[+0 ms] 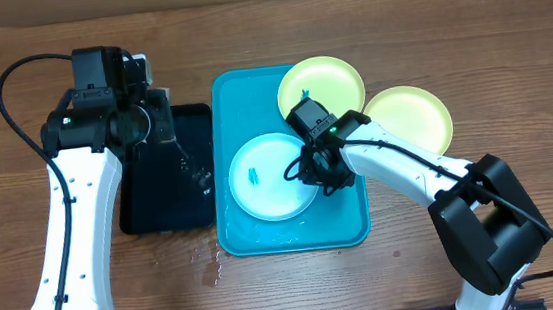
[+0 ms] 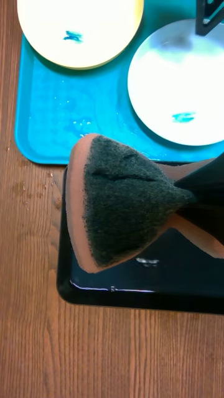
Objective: Clean dirty plates on tray and stack at the side
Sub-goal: 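Lift the green sponge with the left gripper and carry it right over the light-blue plate, then scrub the light-blue plate with the sponge while the right gripper pins it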
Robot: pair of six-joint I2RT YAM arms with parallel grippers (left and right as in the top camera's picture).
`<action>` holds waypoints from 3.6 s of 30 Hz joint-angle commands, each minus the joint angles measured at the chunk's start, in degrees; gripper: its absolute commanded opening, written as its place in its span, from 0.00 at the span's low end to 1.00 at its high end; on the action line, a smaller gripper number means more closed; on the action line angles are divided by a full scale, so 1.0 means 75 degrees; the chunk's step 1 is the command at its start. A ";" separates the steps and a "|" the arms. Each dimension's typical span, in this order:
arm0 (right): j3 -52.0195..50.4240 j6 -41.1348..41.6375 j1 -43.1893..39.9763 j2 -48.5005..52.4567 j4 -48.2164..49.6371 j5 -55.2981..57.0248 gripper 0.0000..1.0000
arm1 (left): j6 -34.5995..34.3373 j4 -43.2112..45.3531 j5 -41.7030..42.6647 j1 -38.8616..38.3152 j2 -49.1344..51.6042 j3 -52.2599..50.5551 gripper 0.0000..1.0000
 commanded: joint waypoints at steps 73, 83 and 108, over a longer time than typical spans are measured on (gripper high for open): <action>-0.0020 -0.0114 0.0003 -0.0070 0.0076 -0.0154 0.21 | -0.1571 0.0565 0.0370 -0.2416 0.1233 -0.1428 0.04; -0.0023 -0.0140 0.0064 -0.0047 0.0195 -0.0149 0.19 | -0.1244 0.0554 0.0399 -0.2416 0.1326 -0.1428 0.04; -0.0023 -0.0198 0.0137 0.0055 0.0303 -0.0154 0.04 | -0.1282 0.0688 0.0023 -0.2614 0.1897 -0.1431 0.04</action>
